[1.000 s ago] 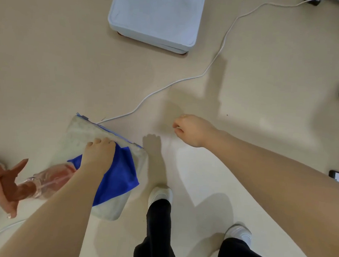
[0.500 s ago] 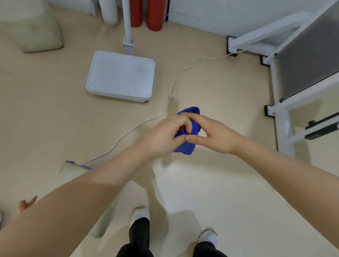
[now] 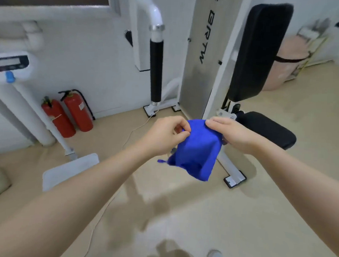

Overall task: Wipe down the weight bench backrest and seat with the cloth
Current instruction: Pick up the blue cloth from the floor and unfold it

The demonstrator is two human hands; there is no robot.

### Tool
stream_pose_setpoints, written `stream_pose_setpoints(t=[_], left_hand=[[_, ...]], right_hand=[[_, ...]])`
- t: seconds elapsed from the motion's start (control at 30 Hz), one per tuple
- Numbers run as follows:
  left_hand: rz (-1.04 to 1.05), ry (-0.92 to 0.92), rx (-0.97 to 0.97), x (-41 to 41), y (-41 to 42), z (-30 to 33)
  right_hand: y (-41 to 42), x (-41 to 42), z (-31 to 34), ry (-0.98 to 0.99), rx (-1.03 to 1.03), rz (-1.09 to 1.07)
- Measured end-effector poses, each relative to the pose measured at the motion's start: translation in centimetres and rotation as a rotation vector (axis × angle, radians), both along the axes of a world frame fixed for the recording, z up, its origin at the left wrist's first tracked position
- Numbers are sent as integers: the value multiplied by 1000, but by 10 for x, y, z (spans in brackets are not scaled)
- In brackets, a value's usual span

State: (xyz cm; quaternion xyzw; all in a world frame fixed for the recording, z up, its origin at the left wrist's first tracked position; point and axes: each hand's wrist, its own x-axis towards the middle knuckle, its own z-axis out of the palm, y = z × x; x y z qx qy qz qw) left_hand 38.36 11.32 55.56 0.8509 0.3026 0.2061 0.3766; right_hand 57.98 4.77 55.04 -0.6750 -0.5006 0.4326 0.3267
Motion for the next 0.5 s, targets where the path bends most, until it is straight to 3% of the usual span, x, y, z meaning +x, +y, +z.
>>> stream_pose_setpoints(t=[0.1,0.23,0.37,0.43,0.5], left_hand=[[4,32,49,56,3,24],[-71,-23,-7,147,7,58],[-81,72,130,238,14,83],[-60,95,240,277,21,96],[4,38,274,305,32,106]], right_hand=[[-10,52,19,-5,97,-144],[-24,135,36,38,89,-114],[-29,225,47,-151,-77,114],[-29,273,46,-268,-197,164],[-31,317,42,-263,-244,154]])
